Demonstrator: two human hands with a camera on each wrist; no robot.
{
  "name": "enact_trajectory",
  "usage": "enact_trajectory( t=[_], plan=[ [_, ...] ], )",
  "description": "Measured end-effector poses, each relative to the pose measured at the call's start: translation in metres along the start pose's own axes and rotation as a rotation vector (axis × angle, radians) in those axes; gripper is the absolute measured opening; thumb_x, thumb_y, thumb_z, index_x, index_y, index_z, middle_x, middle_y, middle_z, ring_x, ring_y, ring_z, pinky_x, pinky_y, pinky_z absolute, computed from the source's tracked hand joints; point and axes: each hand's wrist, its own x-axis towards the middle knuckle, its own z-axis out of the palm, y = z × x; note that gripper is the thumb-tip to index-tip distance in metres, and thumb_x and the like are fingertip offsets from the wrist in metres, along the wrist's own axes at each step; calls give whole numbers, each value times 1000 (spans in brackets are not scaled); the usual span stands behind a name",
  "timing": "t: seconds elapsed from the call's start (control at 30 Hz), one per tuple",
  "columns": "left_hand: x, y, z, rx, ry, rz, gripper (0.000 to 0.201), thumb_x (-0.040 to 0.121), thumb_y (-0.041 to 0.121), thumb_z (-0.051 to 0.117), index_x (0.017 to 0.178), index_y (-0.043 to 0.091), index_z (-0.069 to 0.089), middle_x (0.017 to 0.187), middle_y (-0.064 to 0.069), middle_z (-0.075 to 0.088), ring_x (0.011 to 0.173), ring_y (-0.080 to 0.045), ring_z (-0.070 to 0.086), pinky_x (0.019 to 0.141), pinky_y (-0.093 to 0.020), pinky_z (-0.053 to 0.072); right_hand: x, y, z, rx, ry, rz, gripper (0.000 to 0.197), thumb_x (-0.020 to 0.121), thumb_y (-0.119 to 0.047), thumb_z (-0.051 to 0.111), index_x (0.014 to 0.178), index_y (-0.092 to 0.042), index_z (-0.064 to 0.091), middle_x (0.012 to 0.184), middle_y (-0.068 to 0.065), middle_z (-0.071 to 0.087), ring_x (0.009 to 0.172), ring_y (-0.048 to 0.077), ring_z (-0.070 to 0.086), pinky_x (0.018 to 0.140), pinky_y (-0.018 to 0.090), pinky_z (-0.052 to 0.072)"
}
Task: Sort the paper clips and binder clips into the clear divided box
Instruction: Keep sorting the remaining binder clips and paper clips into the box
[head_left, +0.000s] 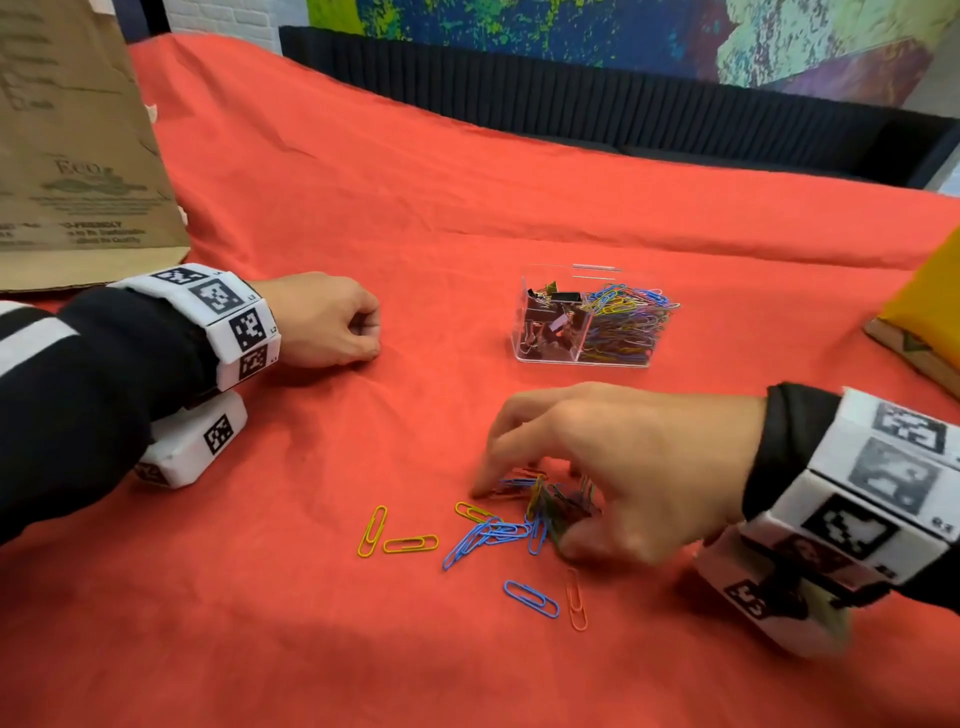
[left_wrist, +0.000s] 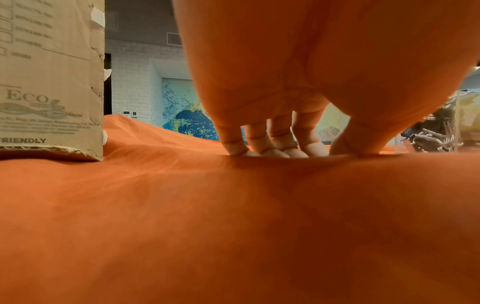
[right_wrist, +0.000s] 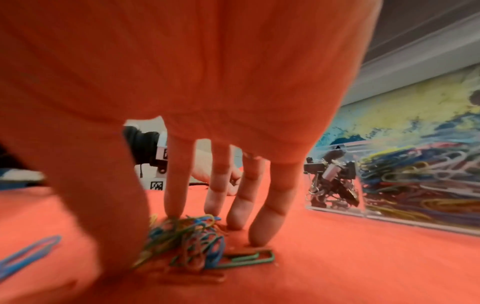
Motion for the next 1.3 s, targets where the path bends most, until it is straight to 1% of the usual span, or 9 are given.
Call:
enact_trajectory(
  t=[0.2,0.5,0.63,0.73,0.8,0.93,1.07,1.17,1.3],
  plan=[
    [0,0,0,-7,7,-2,12,83,32,60,77,22,62,70,9,64,66,-10,57,69,-25,44,2,6,4,-23,94,58,24,72,-13,64,87,-29,73,82,-10,67,77,8,61,72,32,52],
    [-2,3,-1,11,5,-11,14,83,34,59,79,21,62,72,8,64,71,-17,59,71,-26,45,-9,38,-29,79,263,261,17,73,-9,76,76,-25,74,64,-15,71,64,-2,68,67,17,52],
    [-2,4,-2,13,8,-14,14,84,34,59,79,21,61,72,9,64,70,-16,58,70,-25,42,-14,71,-67,-7,538,403,21,70,-9,78,73,-30,74,64,-11,71,68,4,70,70,23,53],
    [-3,4,-2,18,9,-18,15,83,34,59,79,21,61,72,9,64,71,-17,58,69,-25,42,-10,96,-86,-58,676,507,17,70,-7,75,74,-23,75,60,-11,70,66,11,71,80,28,56],
    [-3,4,-2,14,11,-24,15,83,35,59,78,21,61,72,8,64,71,-17,59,69,-24,41,-4,108,-88,-61,675,550,17,71,-6,73,74,-23,75,60,-18,69,64,7,70,83,29,57],
    [-2,4,0,17,14,-16,15,84,34,60,79,20,62,74,7,66,73,-19,60,70,-25,43,6,120,-76,-75,637,574,19,71,-7,73,78,-25,76,69,-6,71,78,17,71,83,27,54],
    [-2,4,-1,17,11,-8,15,84,34,60,80,21,62,76,6,66,74,-20,61,72,-27,46,1,121,-73,-65,662,567,22,75,-6,70,82,-26,77,67,-10,67,76,15,67,80,23,49],
    [-2,3,0,15,9,-4,14,84,34,60,80,21,62,75,7,66,74,-19,61,71,-26,45,-5,119,-73,-100,681,536,23,77,-6,67,81,-26,78,73,-3,72,79,18,68,79,23,47],
    [-2,4,-1,15,6,-7,14,84,34,60,80,20,62,75,6,66,74,-20,60,71,-26,44,-6,118,-68,-116,562,552,34,79,-5,58,88,-30,80,76,-3,72,75,14,65,76,23,45]
  ],
)
